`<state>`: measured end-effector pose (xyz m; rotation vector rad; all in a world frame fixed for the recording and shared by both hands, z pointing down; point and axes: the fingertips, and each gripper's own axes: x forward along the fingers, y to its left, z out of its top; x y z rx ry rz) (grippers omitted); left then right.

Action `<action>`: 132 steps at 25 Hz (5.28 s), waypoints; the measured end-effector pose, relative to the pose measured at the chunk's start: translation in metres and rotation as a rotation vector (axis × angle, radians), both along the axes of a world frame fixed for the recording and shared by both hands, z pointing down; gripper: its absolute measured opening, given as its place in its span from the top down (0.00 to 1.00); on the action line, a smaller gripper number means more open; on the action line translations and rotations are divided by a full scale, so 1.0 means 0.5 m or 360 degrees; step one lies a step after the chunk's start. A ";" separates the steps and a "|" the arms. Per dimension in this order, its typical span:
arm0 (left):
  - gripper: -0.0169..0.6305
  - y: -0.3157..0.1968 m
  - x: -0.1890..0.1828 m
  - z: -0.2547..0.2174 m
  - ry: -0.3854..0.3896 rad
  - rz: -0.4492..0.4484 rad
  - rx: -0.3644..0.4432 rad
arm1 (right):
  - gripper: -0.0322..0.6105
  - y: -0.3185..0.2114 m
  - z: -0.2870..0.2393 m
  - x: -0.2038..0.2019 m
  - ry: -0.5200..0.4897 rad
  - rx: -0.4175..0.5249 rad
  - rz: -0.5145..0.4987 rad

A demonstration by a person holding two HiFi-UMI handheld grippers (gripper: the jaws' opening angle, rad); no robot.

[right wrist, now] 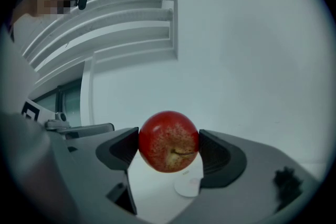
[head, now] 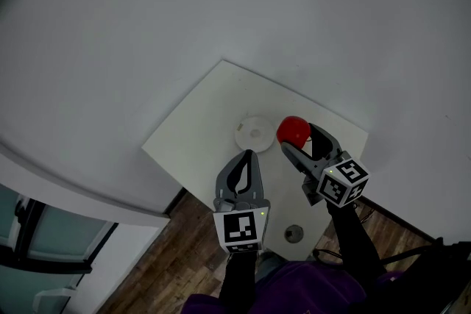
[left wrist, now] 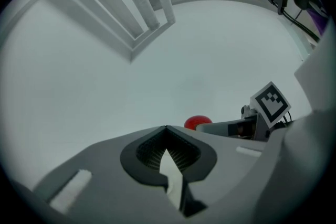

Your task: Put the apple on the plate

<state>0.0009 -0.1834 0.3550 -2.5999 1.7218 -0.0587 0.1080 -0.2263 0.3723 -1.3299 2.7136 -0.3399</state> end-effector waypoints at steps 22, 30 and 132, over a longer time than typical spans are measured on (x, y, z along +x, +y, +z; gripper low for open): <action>0.96 -0.086 -0.083 0.038 -0.0009 -0.0090 -0.0080 | 0.39 -0.131 0.111 -0.126 0.0114 -0.0183 -0.0147; 0.96 -0.107 -0.102 0.068 -0.0004 -0.0089 -0.0115 | 0.39 -0.150 0.143 -0.148 0.0147 -0.0234 -0.0147; 0.96 -0.194 -0.085 0.316 -0.0007 0.0002 -0.0566 | 0.39 -0.262 0.499 -0.187 0.0867 -0.0667 -0.0214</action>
